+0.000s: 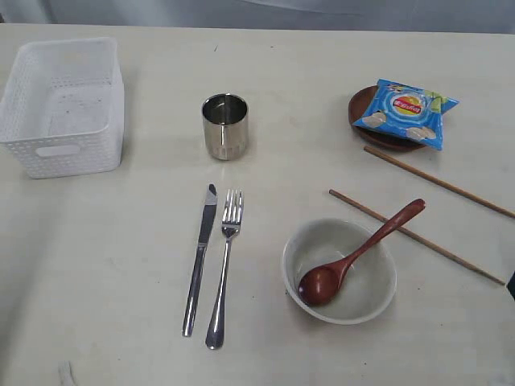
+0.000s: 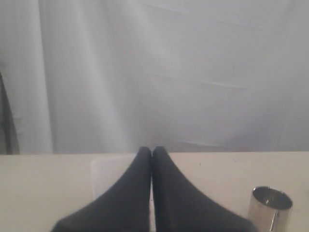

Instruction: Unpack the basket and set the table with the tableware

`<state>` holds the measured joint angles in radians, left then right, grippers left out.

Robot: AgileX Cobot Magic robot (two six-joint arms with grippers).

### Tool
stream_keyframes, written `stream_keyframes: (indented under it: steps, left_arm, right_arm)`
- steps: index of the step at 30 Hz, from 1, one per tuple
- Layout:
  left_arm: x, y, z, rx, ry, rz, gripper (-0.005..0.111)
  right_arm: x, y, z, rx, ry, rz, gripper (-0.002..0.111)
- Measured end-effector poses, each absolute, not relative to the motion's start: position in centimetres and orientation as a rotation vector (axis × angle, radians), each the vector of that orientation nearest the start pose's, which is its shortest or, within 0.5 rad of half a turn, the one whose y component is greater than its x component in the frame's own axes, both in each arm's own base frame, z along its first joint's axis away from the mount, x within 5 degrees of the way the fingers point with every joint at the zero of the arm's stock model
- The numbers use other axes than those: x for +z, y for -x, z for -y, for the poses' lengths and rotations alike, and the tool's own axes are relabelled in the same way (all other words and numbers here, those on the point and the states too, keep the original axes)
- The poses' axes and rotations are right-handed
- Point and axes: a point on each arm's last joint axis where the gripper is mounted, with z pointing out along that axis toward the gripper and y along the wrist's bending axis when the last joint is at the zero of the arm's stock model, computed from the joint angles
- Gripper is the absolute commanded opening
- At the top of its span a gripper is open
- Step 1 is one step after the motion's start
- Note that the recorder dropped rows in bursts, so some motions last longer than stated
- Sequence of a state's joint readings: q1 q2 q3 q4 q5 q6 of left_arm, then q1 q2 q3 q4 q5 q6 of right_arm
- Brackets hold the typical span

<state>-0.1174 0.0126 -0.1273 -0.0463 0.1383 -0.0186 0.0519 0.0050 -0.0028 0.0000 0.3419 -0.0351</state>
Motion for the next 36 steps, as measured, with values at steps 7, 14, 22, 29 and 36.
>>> stream_keyframes:
  steps: [7, 14, 22, 29, 36]
  left_arm:
    - [20.5, -5.6, 0.7, -0.146, -0.048, -1.616, 0.0]
    - [19.0, -5.5, 0.8, -0.136, -0.064, -1.758, 0.0]
    - [18.5, -5.4, 0.8, -0.114, -0.094, -1.807, 0.0]
    - [18.5, -5.4, 0.8, -0.114, -0.094, -1.807, 0.0]
    - [18.5, -5.4, 0.8, -0.112, -0.095, -1.807, 0.0]
  right_arm:
    - [18.3, -5.4, -0.3, 0.012, 0.079, -1.826, 0.0]
    - [18.3, -5.4, -0.3, 0.012, 0.079, -1.826, 0.0]
    - [18.3, -5.4, -0.3, 0.012, 0.079, -1.826, 0.0]
    - [18.3, -5.4, -0.3, 0.012, 0.079, -1.826, 0.0]
    - [18.3, -5.4, -0.3, 0.012, 0.079, -1.826, 0.0]
